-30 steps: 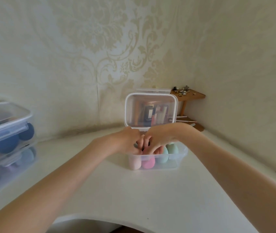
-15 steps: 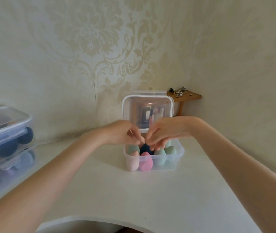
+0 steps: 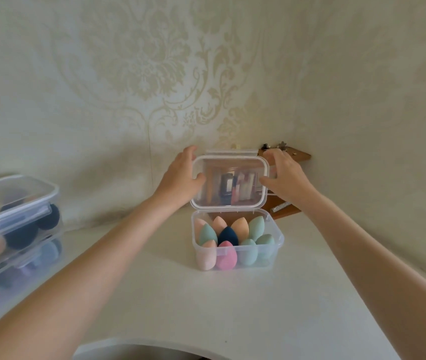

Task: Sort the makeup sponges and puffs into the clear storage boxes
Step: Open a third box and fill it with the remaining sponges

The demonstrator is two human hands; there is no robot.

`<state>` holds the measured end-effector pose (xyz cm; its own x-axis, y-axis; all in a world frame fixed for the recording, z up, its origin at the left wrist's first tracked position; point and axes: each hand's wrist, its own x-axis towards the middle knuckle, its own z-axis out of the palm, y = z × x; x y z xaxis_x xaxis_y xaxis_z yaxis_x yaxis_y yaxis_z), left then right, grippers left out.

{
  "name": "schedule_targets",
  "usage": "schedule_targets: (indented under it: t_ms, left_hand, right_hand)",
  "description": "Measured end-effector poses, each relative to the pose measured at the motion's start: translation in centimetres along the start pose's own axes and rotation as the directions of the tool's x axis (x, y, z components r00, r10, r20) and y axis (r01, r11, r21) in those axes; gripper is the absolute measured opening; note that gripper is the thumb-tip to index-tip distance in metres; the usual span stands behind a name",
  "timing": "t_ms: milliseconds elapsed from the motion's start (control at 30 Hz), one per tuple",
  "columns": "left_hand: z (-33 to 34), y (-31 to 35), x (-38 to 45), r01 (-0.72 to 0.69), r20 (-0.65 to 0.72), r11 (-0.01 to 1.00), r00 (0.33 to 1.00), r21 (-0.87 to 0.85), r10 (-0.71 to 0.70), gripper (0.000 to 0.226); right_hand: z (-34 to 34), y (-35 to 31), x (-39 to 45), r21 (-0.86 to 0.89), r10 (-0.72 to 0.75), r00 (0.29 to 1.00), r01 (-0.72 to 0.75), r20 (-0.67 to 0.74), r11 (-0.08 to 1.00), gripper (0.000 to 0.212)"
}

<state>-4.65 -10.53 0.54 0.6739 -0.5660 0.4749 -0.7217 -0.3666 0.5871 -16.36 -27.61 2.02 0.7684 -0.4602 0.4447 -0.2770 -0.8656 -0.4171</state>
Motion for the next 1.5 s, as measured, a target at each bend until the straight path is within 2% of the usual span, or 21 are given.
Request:
schedule_targets:
  t_ms: [67,133,200,267,367,467,567,600,700,800,900,1000,1067,1200,1300,1433,1500]
  left_hand:
    - [-0.5,0.1,-0.4,-0.042,-0.035,0.999,0.998,0.023,0.043,0.055]
    - [-1.2,0.3,-1.2,-0.115,-0.032,0.993,0.993,0.036,0.116,0.046]
    - [-1.6,0.4,-2.4,-0.217,0.057,0.974,0.975,0.061,0.213,0.031]
    - [-1.5,0.2,-3.8,-0.291,0.193,0.952,0.943,0.093,0.270,0.024]
    - [-0.9,-0.5,-6.0,-0.310,0.343,0.944,0.904,0.115,0.255,0.026]
    - [-0.4,-0.9,-7.9,-0.327,0.450,0.935,0.861,0.135,0.236,0.030]
    - [0.1,-1.3,-9.0,-0.340,0.462,0.921,0.859,0.189,0.222,0.049]
    - [0.2,-1.2,-9.1,-0.324,0.448,0.927,0.869,0.191,0.212,0.048]
    - [0.7,-0.7,-9.0,-0.296,0.419,0.927,0.890,0.231,0.180,0.024]
    - [1.3,-0.3,-8.6,-0.309,0.422,0.898,0.892,0.314,0.160,0.023]
    - [1.6,-0.2,-8.4,-0.335,0.381,0.864,0.906,0.376,0.185,0.024]
    - [1.7,-0.1,-8.6,-0.337,0.348,0.862,0.915,0.379,0.205,0.023]
    - [1.6,-0.1,-8.7,-0.340,0.345,0.860,0.915,0.381,0.209,0.021]
    - [-1.1,-0.6,-8.9,-0.365,0.333,0.810,0.916,0.460,0.224,0.025]
    - [-6.0,-0.7,-9.3,-0.248,0.207,0.826,0.965,0.506,0.163,0.034]
    - [-14.5,-0.8,-10.5,-0.061,-0.067,0.836,0.991,0.545,0.116,0.049]
    - [-18.3,-1.4,-11.5,0.019,-0.153,0.819,0.985,0.573,0.084,0.039]
  right_hand:
    - [-0.8,-0.2,-0.4,0.001,-0.036,0.999,0.036,-0.036,0.999,0.052]
    - [-1.7,-0.7,-1.0,-0.095,-0.086,0.996,0.085,0.002,0.992,0.041]
    - [-2.7,-1.3,-1.9,-0.201,-0.061,0.991,0.084,0.117,0.976,0.032]
    - [-3.2,-1.9,-3.1,-0.314,-0.014,0.964,0.100,0.265,0.944,0.037]
    - [-2.3,-2.4,-5.2,-0.404,0.076,0.858,0.160,0.508,0.900,0.045]
    - [-0.9,-2.1,-6.8,-0.410,0.106,0.796,0.189,0.597,0.892,0.047]
    - [-0.2,-1.6,-7.4,-0.385,0.066,0.817,0.197,0.573,0.902,0.042]
    - [-0.2,-1.5,-7.5,-0.371,0.051,0.824,0.197,0.564,0.908,0.040]
    - [-0.1,-1.3,-7.5,-0.302,0.011,0.828,0.192,0.560,0.934,0.034]
    - [0.5,-1.4,-7.5,-0.262,-0.024,0.838,0.197,0.545,0.945,0.032]
    - [1.5,-1.9,-7.5,-0.391,-0.059,0.865,0.285,0.498,0.875,0.027]
    - [2.2,-2.4,-7.7,-0.507,-0.080,0.866,0.360,0.493,0.783,0.046]
    - [2.3,-2.6,-8.0,-0.514,-0.128,0.867,0.398,0.481,0.760,0.049]
    - [2.1,-4.0,-7.8,-0.419,-0.315,0.831,0.514,0.458,0.748,0.038]
    - [1.2,-8.0,-5.5,-0.316,-0.476,0.803,0.584,0.358,0.748,0.024]
    - [1.7,-15.6,-2.5,-0.107,-0.653,0.736,0.674,0.179,0.731,0.030]
    - [2.6,-19.7,-1.5,0.004,-0.708,0.698,0.712,0.104,0.703,0.030]
